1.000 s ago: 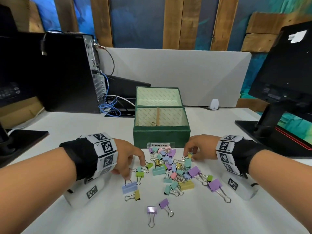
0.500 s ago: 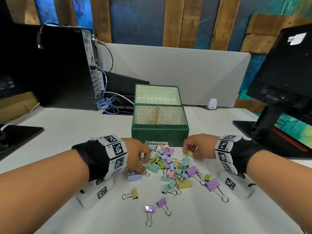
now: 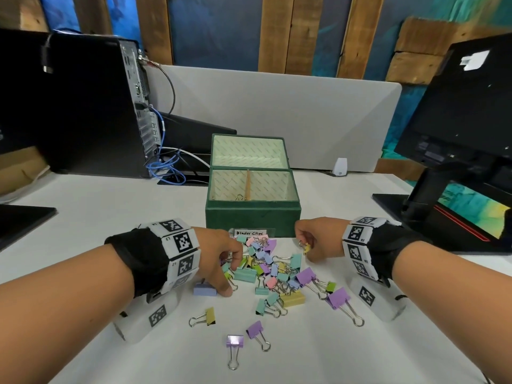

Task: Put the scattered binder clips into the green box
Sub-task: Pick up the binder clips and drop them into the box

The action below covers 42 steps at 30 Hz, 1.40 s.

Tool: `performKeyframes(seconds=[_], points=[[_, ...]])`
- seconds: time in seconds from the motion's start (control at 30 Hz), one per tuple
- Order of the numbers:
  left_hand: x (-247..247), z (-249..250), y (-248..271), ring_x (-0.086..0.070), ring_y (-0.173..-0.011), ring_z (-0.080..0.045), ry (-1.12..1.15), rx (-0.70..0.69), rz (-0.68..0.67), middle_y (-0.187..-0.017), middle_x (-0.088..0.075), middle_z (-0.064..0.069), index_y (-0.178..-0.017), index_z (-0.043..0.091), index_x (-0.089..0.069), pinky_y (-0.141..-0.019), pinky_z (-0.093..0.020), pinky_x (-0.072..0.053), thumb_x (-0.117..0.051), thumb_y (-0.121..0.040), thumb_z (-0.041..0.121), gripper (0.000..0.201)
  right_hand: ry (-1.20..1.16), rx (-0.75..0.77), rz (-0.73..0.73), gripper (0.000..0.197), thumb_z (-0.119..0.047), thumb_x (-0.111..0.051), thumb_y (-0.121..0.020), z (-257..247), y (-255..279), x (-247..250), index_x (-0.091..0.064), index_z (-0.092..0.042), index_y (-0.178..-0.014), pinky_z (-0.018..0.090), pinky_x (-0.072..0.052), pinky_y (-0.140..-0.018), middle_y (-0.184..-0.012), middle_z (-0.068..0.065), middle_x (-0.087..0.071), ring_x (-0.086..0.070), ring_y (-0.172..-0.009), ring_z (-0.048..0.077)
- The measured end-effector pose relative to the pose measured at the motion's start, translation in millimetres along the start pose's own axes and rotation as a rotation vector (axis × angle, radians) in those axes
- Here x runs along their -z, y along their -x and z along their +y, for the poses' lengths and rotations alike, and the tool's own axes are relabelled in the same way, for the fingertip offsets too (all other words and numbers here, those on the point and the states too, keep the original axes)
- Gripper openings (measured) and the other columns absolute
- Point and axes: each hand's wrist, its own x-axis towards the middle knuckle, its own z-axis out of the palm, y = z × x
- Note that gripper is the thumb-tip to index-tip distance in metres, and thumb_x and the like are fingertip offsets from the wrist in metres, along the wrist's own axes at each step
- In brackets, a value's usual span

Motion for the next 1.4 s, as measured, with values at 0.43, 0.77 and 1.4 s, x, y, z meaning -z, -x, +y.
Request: performKeyframes(seconds=[0.43, 0.77, 1.4], points=[[2.4, 1.4, 5.9, -0.059, -0.103, -0.021, 0.036, -0.018, -0.006, -0.112, -0.057, 0.001, -0.084, 0.035, -0.058, -0.093, -0.035, -0.051, -0.079, -0.068, 0.038, 0.026, 0.018, 0.108, 0.065, 0.030, -0.014, -0.064, -0.079, 0.5, 4.9, 8.1, -0.043, -0.030, -0.065, 0.021, -0.039, -0.062, -0.076, -0.005, -0.052, -0.048, -0.074, 0.016], [1.3, 0.9, 5.0, -0.050, -0.087, -0.011, 0.039, -0.026, 0.024, -0.100, -0.050, 0.009, -0.098, 0.031, -0.064, -0.086, -0.028, -0.048, -0.078, -0.070, 0.036, 0.032, -0.210, 0.065, 0.450, 0.015, -0.019, -0.066, -0.082, -14.3, -8.6, 79.2, -0.054, -0.025, -0.076, 0.026, -0.049, -0.064, -0.074, -0.005, -0.057, -0.056, -0.071, 0.017], [1.5, 0.1, 1.5, -0.054, -0.089, -0.008, 0.050, -0.060, 0.151, -0.110, -0.065, 0.005, -0.095, 0.020, -0.073, -0.087, -0.027, -0.051, -0.069, -0.078, 0.019, 0.017, -0.136, 0.100, 0.310, 0.011, -0.017, -0.060, -0.084, -1.3, 12.3, 40.0, -0.067, -0.022, -0.092, 0.025, -0.049, -0.081, -0.102, -0.003, -0.064, -0.062, -0.095, 0.015]])
